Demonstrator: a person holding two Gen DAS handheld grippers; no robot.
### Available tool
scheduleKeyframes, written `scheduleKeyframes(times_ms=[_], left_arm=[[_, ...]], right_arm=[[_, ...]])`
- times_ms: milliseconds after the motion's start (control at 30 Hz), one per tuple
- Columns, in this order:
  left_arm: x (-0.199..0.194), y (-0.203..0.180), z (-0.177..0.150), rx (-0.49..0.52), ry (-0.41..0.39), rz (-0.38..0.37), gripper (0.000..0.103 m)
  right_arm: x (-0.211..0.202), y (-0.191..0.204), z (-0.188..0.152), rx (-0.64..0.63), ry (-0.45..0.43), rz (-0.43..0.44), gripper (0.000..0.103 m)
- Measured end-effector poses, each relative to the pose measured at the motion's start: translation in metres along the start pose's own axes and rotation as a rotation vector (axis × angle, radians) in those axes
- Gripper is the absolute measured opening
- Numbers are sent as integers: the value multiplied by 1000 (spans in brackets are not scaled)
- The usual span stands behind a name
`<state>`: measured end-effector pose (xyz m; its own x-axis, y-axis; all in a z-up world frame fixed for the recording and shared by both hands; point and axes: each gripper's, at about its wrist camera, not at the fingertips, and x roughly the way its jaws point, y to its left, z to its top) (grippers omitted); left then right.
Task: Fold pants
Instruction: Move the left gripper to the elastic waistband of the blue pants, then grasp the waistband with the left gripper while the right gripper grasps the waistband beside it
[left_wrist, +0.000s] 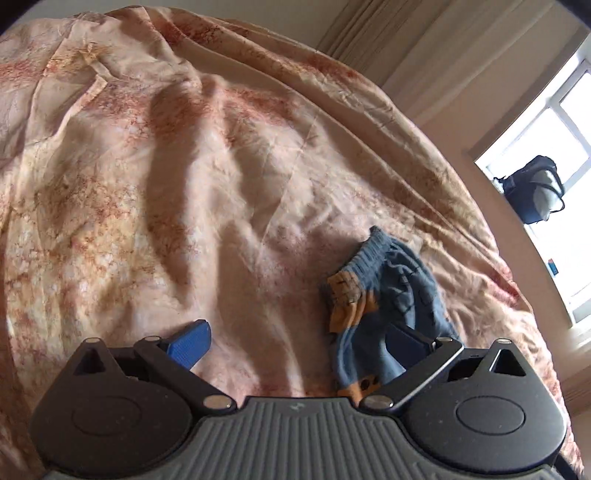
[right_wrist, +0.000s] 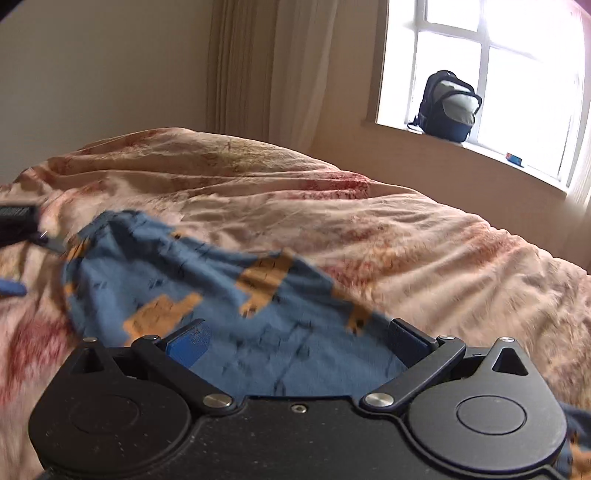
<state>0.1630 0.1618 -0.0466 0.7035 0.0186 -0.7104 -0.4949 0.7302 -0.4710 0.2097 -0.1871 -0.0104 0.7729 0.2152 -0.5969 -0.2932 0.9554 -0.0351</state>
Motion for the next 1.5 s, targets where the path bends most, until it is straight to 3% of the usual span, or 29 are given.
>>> scheduleKeyframes(times_ms=[133, 300, 367, 567, 700, 833, 867, 900, 967, 1067, 1233, 1433, 1500], left_arm=[[3, 1, -2, -1, -27, -51, 95], [2, 7, -3, -38, -84, -90, 78], [2, 7, -3, -29, -104, -126, 51], [17, 4, -5, -10, -27, -174, 24], [16, 1, -5, 3, -47, -183, 21], [19, 2, -6, -1, -37, -183, 16], [19, 2, -6, -4, -31, -186, 15], [20, 2, -6, -7, -28, -189, 15], [20, 2, -6, -7, -28, -195, 15], [20, 0, -6, 1, -33, -205, 14], [20, -4, -6, 26, -39, -223, 13], [33, 3, -4, -17, 38, -177, 14], [30, 5, -4, -32, 20, -161, 29]], right_arm=[[45, 7, 51, -109, 22, 81, 100], [102, 26, 84, -108, 95, 211, 81], [120, 40, 90, -123, 121, 286, 72], [152, 88, 113, -181, 165, 461, 69], [169, 116, 126, -253, 230, 542, 68], [185, 137, 126, -320, 292, 558, 65], [188, 140, 124, -326, 308, 565, 53], [190, 142, 123, -331, 316, 562, 33], [188, 145, 121, -332, 309, 559, 12], [181, 146, 117, -357, 282, 549, 2], [174, 144, 122, -357, 220, 502, 0], [190, 148, 116, -369, 261, 444, 0], [195, 148, 114, -360, 270, 434, 1]])
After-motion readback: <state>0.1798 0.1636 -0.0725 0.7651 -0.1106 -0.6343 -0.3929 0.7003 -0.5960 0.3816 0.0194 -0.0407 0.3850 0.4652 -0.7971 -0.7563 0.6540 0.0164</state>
